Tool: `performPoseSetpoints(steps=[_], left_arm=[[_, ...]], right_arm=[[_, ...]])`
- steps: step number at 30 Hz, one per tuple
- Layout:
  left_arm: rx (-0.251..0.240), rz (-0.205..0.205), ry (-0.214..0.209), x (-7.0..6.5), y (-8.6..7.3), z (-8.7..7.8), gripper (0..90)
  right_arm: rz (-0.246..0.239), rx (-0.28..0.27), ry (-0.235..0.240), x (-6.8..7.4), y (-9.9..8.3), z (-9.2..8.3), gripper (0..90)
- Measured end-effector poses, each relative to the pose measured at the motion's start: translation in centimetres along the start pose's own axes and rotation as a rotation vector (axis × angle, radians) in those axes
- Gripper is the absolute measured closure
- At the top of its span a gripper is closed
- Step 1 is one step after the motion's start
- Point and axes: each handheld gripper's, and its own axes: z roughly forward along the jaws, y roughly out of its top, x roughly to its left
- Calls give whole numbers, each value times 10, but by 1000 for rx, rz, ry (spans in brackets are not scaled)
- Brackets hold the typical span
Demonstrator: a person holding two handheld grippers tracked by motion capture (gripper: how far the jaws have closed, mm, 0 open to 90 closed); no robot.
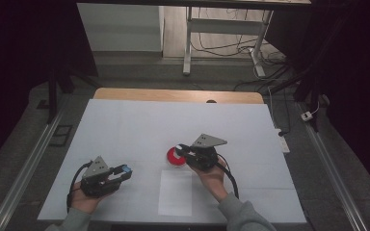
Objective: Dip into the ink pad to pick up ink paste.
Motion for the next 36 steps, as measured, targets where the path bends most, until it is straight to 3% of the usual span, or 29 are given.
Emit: performPoseSetpoints(steps=[13,36], left_arm=[[2,0,0,1,0,0,653],[2,3,3,1,0,0,652]], right_arm=[[-12,57,-55,-10,-5,12,754],[6,94,-77,-18,-10,17,753]])
